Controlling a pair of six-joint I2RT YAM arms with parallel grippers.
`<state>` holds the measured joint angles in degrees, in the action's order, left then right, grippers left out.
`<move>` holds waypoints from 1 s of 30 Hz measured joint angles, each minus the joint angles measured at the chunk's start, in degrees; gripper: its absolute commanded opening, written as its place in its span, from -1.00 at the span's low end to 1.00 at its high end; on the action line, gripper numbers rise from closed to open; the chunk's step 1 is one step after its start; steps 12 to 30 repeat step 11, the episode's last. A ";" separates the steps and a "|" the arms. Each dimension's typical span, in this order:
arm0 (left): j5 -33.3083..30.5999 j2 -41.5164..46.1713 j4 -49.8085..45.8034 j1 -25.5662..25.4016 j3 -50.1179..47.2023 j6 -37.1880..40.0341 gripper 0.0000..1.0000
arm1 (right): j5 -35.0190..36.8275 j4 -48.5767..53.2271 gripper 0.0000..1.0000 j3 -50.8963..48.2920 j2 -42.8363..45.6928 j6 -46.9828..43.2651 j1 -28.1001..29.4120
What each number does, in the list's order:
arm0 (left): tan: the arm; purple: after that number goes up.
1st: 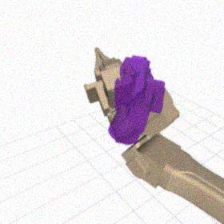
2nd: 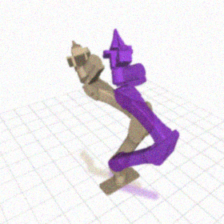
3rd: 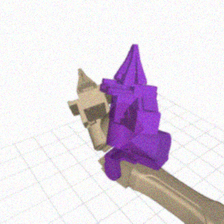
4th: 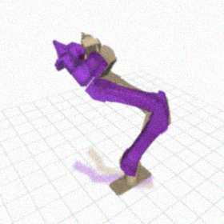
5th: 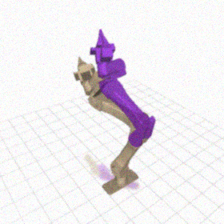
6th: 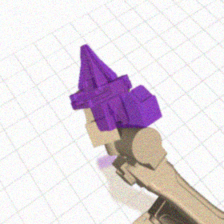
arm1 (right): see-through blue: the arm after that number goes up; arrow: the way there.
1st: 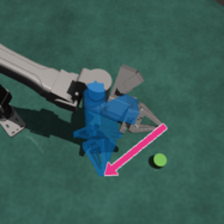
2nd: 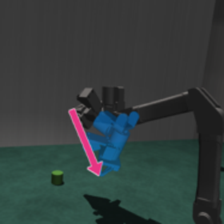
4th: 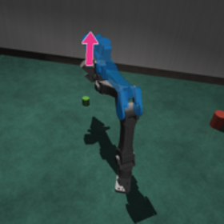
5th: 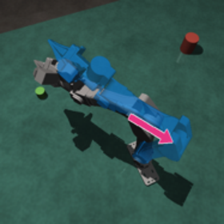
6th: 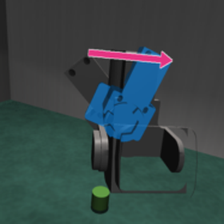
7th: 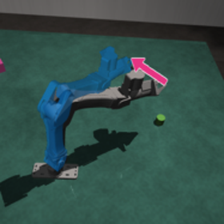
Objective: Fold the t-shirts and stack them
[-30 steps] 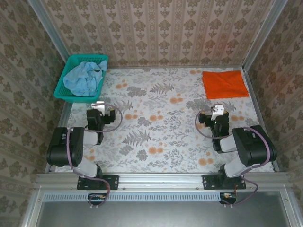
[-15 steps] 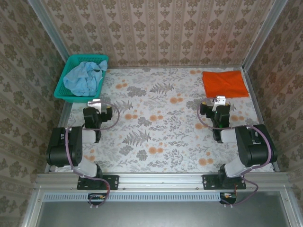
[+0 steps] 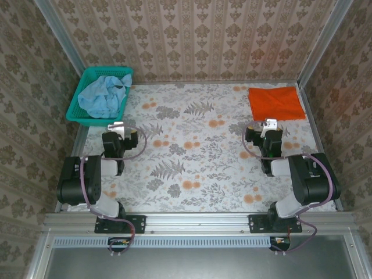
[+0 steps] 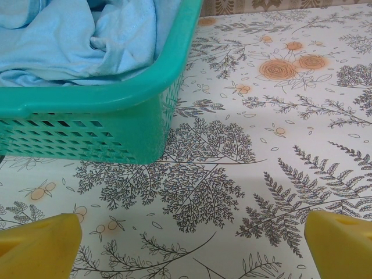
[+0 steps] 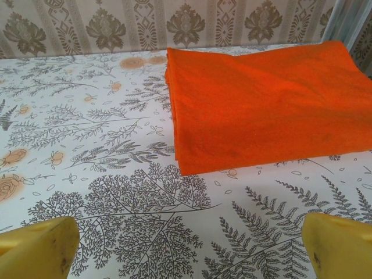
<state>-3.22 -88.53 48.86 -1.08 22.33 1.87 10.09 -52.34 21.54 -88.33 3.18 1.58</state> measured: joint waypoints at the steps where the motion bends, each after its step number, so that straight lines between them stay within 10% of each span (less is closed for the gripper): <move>1: 0.00 0.00 0.00 0.00 0.00 0.00 1.00 | 0.00 0.07 0.99 0.00 0.00 0.00 0.00; 30: 0.00 0.00 0.00 0.00 0.00 0.00 1.00 | 0.00 0.31 0.99 0.00 0.00 0.00 0.00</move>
